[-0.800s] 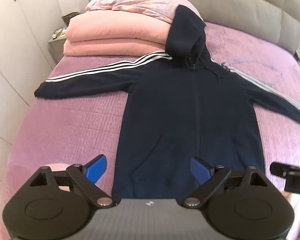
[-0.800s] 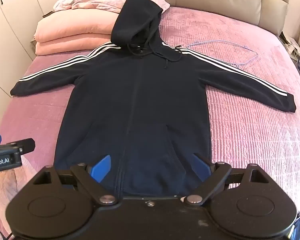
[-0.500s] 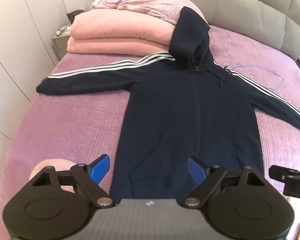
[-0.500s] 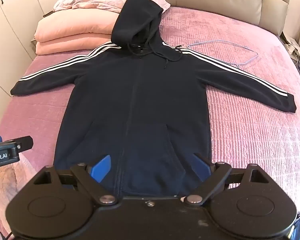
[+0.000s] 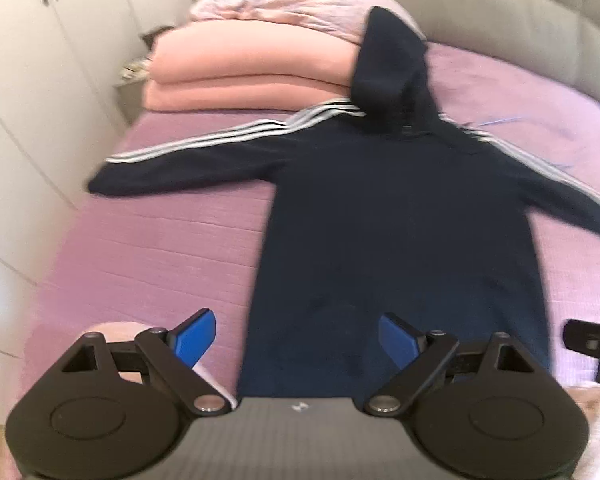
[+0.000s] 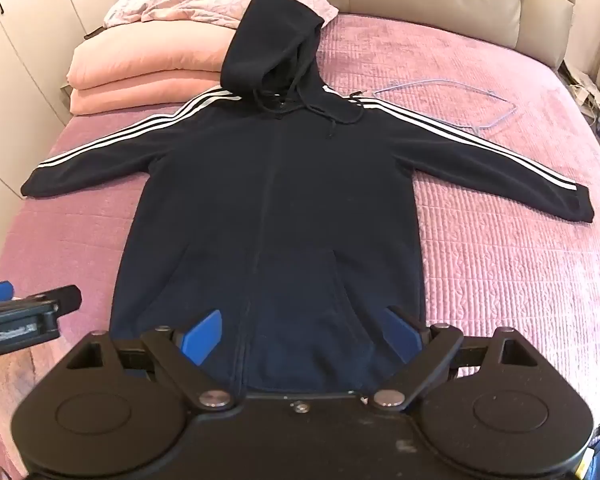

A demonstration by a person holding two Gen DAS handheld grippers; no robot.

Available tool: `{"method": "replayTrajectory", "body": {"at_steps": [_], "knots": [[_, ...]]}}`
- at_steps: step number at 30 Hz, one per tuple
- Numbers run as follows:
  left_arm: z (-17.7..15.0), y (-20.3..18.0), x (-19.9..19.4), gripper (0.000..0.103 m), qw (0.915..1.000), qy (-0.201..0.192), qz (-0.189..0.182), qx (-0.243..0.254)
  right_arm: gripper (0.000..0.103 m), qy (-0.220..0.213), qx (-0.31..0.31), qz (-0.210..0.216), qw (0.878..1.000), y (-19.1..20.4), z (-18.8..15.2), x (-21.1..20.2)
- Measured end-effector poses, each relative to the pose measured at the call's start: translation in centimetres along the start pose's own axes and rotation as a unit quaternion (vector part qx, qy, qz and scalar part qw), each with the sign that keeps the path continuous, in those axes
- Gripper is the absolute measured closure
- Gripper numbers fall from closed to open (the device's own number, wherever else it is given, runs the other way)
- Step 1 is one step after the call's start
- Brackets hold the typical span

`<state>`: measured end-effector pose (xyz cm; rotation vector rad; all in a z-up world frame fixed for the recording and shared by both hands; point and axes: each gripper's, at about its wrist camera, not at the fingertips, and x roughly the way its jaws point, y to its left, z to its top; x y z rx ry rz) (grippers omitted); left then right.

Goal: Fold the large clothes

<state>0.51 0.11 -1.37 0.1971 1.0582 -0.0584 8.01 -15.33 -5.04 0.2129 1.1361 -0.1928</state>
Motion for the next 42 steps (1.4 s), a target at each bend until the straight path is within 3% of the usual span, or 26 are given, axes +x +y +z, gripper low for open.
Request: {"method": "replayTrajectory", "body": {"at_steps": [4, 7, 10, 13, 42], "knots": [[0.2, 0.4, 0.8, 0.013, 0.9983, 0.029, -0.045, -0.023, 0.0, 0.003, -0.004, 0.001, 1.0, 0.4, 0.1, 0.1], [0.1, -0.1, 0.9, 0.012, 0.9978, 0.021, -0.06, 0.018, 0.0, 0.002, -0.004, 0.002, 1.0, 0.5, 0.2, 0.1], [-0.2, -0.7, 0.9, 0.012, 0.9969, 0.013, -0.058, 0.051, 0.0, -0.001, -0.002, 0.001, 1.0, 0.5, 0.3, 0.0], [-0.5, -0.9, 0.1, 0.012, 0.9983, -0.004, -0.039, 0.042, 0.0, -0.002, -0.002, 0.004, 1.0, 0.6, 0.3, 0.1], [0.8, -0.4, 0.8, 0.012, 0.9977, 0.008, -0.061, 0.029, 0.0, -0.007, 0.006, -0.004, 1.0, 0.2, 0.2, 0.8]]}}
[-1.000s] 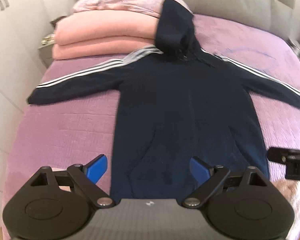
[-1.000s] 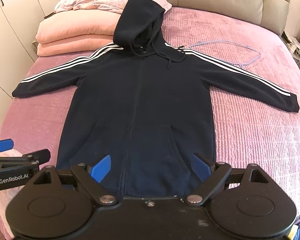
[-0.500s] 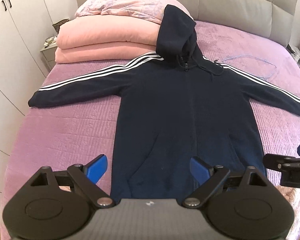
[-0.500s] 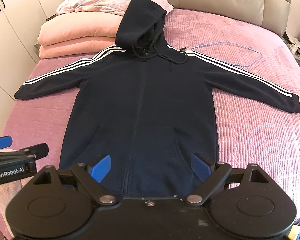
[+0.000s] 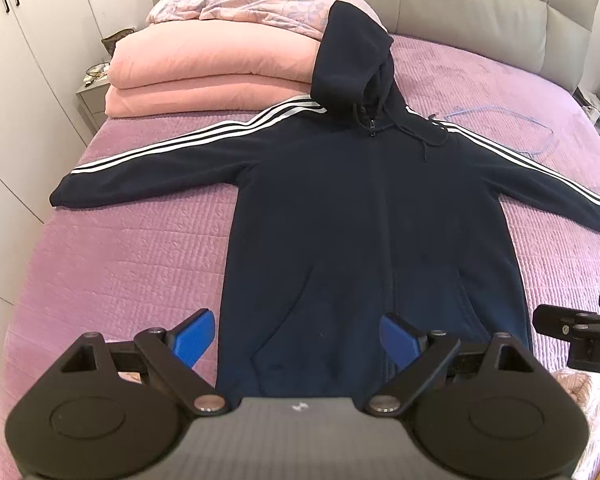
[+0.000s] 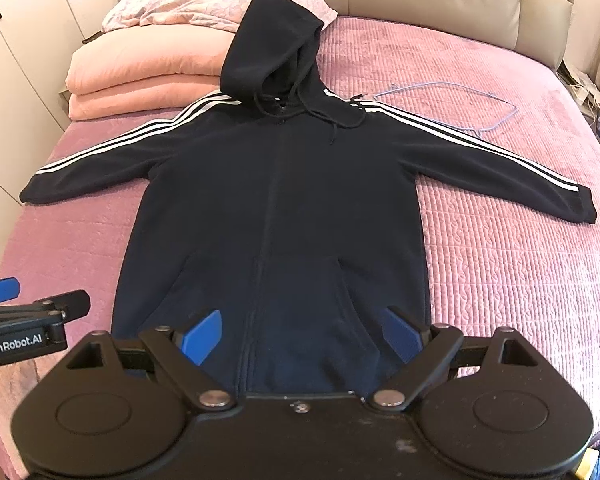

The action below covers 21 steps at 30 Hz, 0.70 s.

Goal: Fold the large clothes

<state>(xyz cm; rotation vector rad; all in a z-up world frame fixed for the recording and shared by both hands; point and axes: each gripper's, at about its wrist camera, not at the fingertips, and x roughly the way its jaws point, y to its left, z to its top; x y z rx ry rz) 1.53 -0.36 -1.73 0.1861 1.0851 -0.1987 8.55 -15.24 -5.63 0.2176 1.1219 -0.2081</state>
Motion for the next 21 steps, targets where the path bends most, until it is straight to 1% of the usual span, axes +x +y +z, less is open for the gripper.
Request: {"method": "replayTrajectory", "body": {"at_steps": [21], "knots": [[0.11, 0.13, 0.63, 0.012, 1.0, 0.009, -0.002, -0.003, 0.0, 0.0, -0.002, -0.004, 1.0, 0.0, -0.17, -0.01]]}}
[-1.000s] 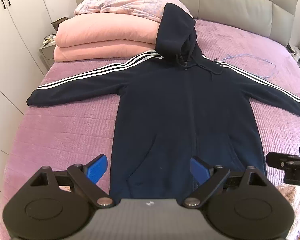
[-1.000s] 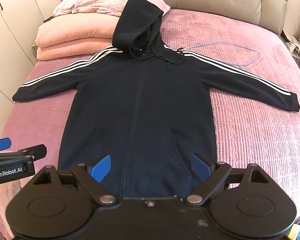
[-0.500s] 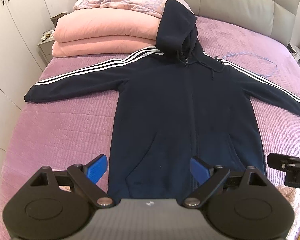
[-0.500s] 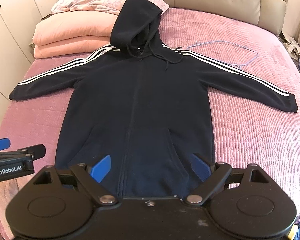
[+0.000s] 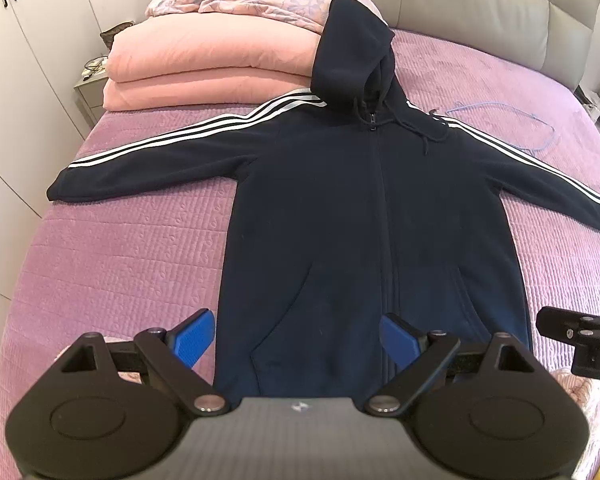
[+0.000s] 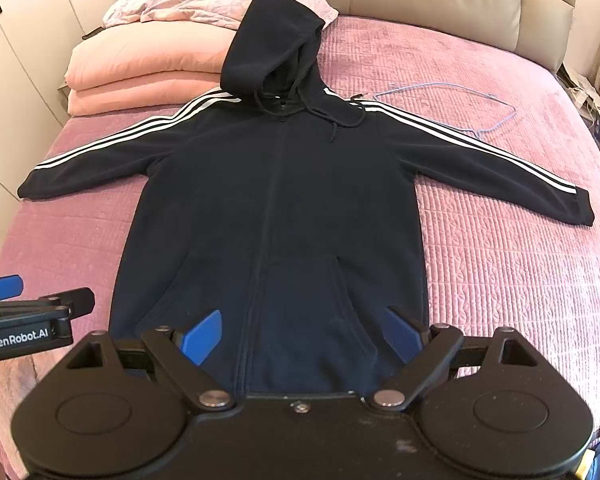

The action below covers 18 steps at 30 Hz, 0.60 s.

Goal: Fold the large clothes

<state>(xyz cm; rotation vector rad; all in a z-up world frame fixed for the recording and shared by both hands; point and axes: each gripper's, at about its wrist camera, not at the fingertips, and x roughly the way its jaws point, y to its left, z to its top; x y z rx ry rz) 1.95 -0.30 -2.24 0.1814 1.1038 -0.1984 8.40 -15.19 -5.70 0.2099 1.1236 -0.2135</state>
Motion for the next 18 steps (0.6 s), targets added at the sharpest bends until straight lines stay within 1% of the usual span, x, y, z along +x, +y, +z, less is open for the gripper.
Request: {"method": "replayTrajectory", "body": {"at_steps": [4, 9, 15, 18], "knots": [[-0.01, -0.09, 0.13, 0.012, 1.0, 0.002, 0.001, -0.001, 0.0, 0.0, 0.0, 0.0, 1.0, 0.04, 0.01, 0.07], [0.08, 0.3, 0.52, 0.012, 0.9999, 0.004, -0.008, -0.005, 0.0, 0.0, -0.002, -0.001, 1.0, 0.26, 0.05, 0.08], [0.24, 0.56, 0.45, 0.011, 1.0, -0.006, -0.001, -0.003, 0.0, -0.001, -0.01, 0.0, 1.0, 0.38, 0.03, -0.05], [0.39, 0.68, 0.34, 0.01, 0.9999, -0.01, -0.011, -0.003, 0.0, -0.002, -0.013, 0.0, 1.0, 0.49, 0.15, -0.1]]}}
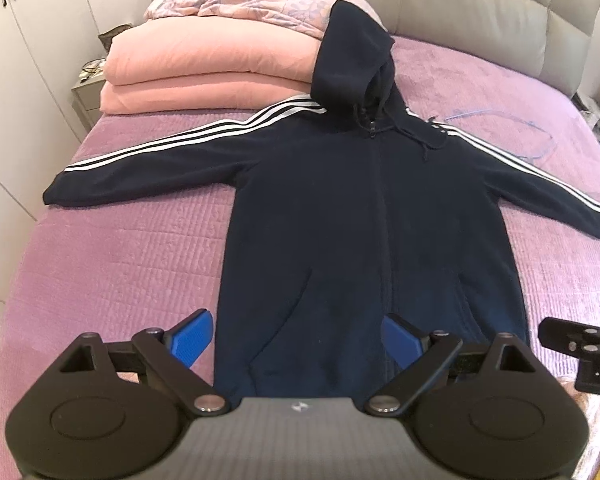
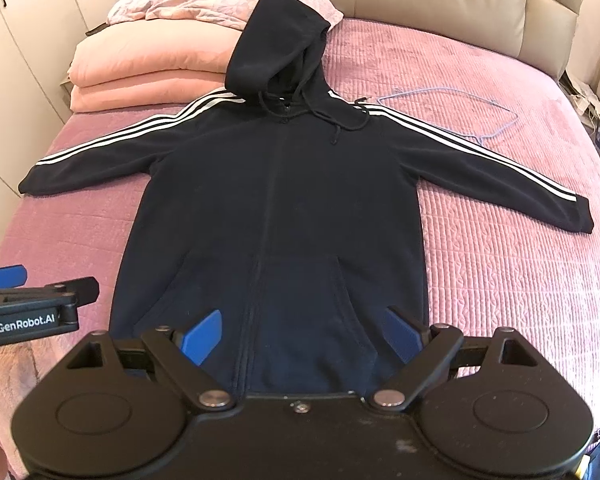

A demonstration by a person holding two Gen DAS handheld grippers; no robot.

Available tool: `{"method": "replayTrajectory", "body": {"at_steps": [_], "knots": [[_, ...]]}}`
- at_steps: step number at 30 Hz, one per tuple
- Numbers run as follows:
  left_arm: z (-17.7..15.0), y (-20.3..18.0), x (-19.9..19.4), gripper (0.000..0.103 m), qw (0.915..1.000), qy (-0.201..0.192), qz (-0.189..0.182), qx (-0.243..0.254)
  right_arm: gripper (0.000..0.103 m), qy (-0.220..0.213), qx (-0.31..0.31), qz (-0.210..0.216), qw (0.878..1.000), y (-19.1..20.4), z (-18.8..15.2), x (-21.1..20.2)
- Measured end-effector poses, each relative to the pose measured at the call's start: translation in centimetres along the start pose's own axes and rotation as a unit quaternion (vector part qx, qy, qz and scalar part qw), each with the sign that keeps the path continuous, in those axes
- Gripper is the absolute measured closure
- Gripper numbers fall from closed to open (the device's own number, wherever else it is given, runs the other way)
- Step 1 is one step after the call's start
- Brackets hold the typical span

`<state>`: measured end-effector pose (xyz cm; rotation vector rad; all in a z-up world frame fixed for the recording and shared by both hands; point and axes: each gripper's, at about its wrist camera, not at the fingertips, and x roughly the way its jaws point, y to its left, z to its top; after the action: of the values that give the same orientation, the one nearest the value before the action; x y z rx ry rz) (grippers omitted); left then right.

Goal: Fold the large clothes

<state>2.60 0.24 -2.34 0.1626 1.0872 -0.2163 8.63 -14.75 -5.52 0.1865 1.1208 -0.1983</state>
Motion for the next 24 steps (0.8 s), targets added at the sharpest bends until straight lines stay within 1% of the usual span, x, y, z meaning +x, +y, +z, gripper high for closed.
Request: {"method": "replayTrajectory", "body": {"at_steps": [2, 6, 8, 12, 14, 15, 16, 17, 19, 20, 21, 22, 23, 24], "knots": [[0.2, 0.0, 0.1, 0.009, 1.0, 0.001, 0.005, 0.001, 0.0, 0.0, -0.003, 0.0, 1.0, 0.2, 0.0, 0.0], [0.9, 0.7, 0.6, 0.01, 1.0, 0.006, 0.0, -0.007, 0.0, -0.001, -0.007, 0.003, 1.0, 0.5, 0.4, 0.2], [1.5, 1.4, 0.9, 0.01, 1.0, -0.004, 0.001, -0.009, 0.0, -0.001, -0.011, 0.003, 1.0, 0.7, 0.7, 0.4], [3.7, 4.4, 1.9, 0.01, 0.9995, -0.012, 0.0, -0.028, 0.0, 0.002, -0.019, 0.006, 1.0, 2.0, 2.2, 1.4], [5.4, 6.1, 2.8, 0.008, 0.9989, -0.02, 0.027, -0.031, 0.0, 0.002, -0.025, 0.012, 1.0, 3.0, 3.5, 2.3], [6.4, 7.0, 3.3, 0.007, 0.9986, -0.027, 0.035, -0.029, 0.0, 0.002, -0.028, 0.015, 0.999, 3.6, 4.3, 3.0], [7.5, 8.3, 4.0, 0.005, 0.9984, -0.03, 0.035, -0.033, 0.0, 0.002, -0.032, 0.018, 0.999, 4.2, 5.2, 3.7], [8.6, 9.9, 4.9, 0.004, 0.9982, -0.028, 0.024, -0.047, 0.0, 0.001, -0.035, 0.021, 0.999, 4.9, 6.0, 4.4], [10.5, 13.3, 6.6, 0.004, 0.9958, -0.028, -0.015, -0.086, 0.0, -0.004, -0.035, 0.026, 0.999, 6.2, 7.8, 6.1], [11.4, 15.6, 7.9, 0.004, 0.9919, -0.032, -0.04, -0.116, 0.0, -0.007, -0.033, 0.032, 0.999, 6.7, 8.5, 7.0], [11.8, 17.4, 9.0, 0.004, 0.9882, -0.037, -0.055, -0.138, 0.0, -0.01, -0.029, 0.037, 0.999, 7.2, 9.2, 7.9], [12.3, 19.7, 10.5, 0.004, 0.9824, -0.045, -0.072, -0.166, 0.0, -0.013, -0.026, 0.043, 0.999, 7.8, 9.8, 9.0], [12.6, 21.4, 11.7, 0.004, 0.9777, -0.053, -0.077, -0.188, 0.0, -0.017, -0.025, 0.048, 0.998, 8.4, 10.4, 10.3], [12.7, 23.3, 13.2, 0.004, 0.9723, -0.059, -0.07, -0.215, 0.0, -0.017, -0.025, 0.053, 0.998, 9.0, 11.0, 11.6]]}}
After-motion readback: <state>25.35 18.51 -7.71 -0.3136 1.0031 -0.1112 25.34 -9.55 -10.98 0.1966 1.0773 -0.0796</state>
